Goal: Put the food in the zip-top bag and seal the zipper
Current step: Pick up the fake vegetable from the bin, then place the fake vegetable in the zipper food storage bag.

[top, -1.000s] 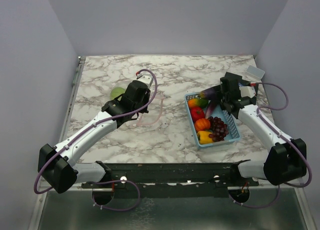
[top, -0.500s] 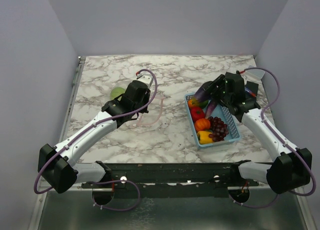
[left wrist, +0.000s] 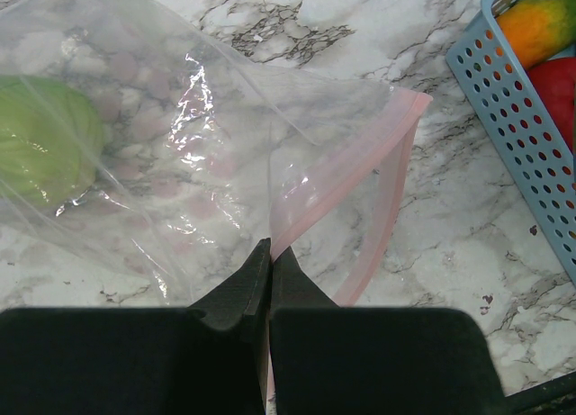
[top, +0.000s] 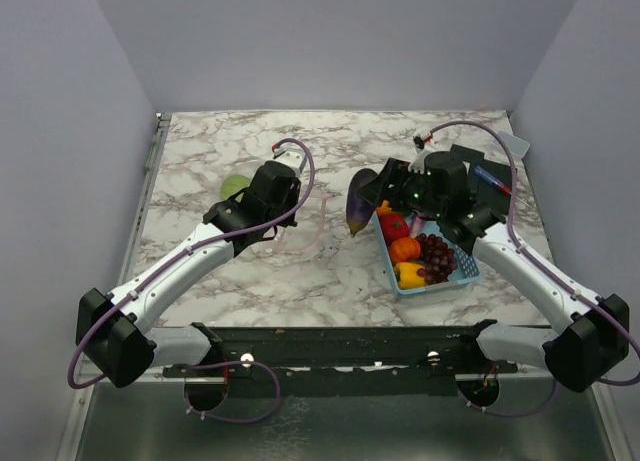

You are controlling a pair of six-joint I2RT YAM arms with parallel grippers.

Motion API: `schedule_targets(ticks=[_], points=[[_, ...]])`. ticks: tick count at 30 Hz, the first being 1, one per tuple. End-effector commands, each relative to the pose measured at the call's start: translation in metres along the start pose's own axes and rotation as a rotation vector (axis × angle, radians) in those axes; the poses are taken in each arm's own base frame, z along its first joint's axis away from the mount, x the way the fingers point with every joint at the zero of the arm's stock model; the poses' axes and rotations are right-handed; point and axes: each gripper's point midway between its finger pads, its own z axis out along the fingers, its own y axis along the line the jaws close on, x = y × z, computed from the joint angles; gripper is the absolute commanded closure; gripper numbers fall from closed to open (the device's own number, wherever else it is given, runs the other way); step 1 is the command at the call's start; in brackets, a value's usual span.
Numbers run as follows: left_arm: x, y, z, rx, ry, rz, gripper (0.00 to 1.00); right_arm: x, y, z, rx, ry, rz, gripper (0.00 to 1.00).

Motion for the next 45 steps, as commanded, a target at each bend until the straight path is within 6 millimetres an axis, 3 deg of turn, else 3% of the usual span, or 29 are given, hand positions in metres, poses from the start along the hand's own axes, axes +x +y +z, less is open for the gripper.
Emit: schedule_targets(ticks=[1, 12, 23, 37, 45], points=[[0.001, 0.001, 0.002, 0.000, -0.001, 0.005, 1.00, 0.001, 0.035, -0.002, -0.141, 0.020, -0.108, 0.99], [0.001, 0.001, 0.003, 0.000, 0.001, 0.004, 1.00, 0.052, 0.086, 0.007, -0.297, 0.157, -0.242, 0.99], [0.002, 0.000, 0.003, 0.006, 0.002, 0.005, 1.00, 0.091, 0.101, 0.035, -0.303, 0.276, -0.252, 0.99], [0.002, -0.002, 0.002, 0.018, 0.002, 0.007, 1.00, 0.093, 0.098, 0.077, -0.186, 0.294, -0.192, 0.99], [0.002, -0.003, 0.002, 0.020, 0.004, 0.007, 1.00, 0.089, 0.084, 0.109, -0.059, 0.272, -0.150, 0.96]])
